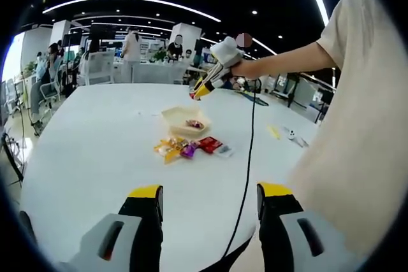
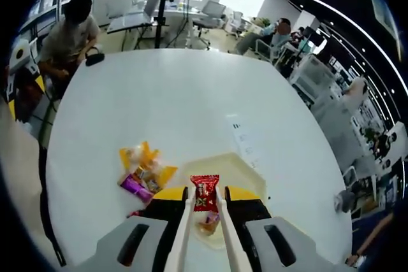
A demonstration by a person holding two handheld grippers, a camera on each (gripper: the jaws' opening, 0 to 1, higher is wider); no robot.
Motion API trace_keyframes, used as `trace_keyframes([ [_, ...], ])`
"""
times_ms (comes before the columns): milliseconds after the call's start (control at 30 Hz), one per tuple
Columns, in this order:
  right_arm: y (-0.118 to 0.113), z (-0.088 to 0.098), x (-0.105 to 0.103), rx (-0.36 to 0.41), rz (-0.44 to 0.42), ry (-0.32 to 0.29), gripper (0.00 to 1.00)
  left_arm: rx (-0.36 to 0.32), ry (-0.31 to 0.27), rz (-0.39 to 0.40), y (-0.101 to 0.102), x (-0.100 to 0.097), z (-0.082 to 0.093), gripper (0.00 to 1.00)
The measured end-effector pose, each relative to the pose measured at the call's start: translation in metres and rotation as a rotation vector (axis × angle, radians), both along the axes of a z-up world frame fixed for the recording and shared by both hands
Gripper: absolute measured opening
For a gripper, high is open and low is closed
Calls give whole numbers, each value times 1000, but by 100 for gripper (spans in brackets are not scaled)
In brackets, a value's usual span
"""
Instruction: Place the target food into the container with the food tongs after gripping and lifting it, then release it inside without dropping or visibly crushing the food.
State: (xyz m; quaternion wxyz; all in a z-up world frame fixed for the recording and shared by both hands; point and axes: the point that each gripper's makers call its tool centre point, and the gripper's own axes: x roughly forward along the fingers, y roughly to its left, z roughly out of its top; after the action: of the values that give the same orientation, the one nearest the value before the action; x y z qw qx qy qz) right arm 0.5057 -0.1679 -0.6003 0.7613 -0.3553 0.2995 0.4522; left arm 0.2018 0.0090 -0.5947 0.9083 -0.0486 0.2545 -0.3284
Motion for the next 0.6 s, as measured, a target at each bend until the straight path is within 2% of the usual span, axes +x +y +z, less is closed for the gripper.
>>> trace_keyframes([
  [200,-7,-9,5,1,-30,15,22,-2,5,6,1,1,-1,60],
  [600,-10,-8,9,11,-53,9,22,-1,4,2,-2,9,1,60],
])
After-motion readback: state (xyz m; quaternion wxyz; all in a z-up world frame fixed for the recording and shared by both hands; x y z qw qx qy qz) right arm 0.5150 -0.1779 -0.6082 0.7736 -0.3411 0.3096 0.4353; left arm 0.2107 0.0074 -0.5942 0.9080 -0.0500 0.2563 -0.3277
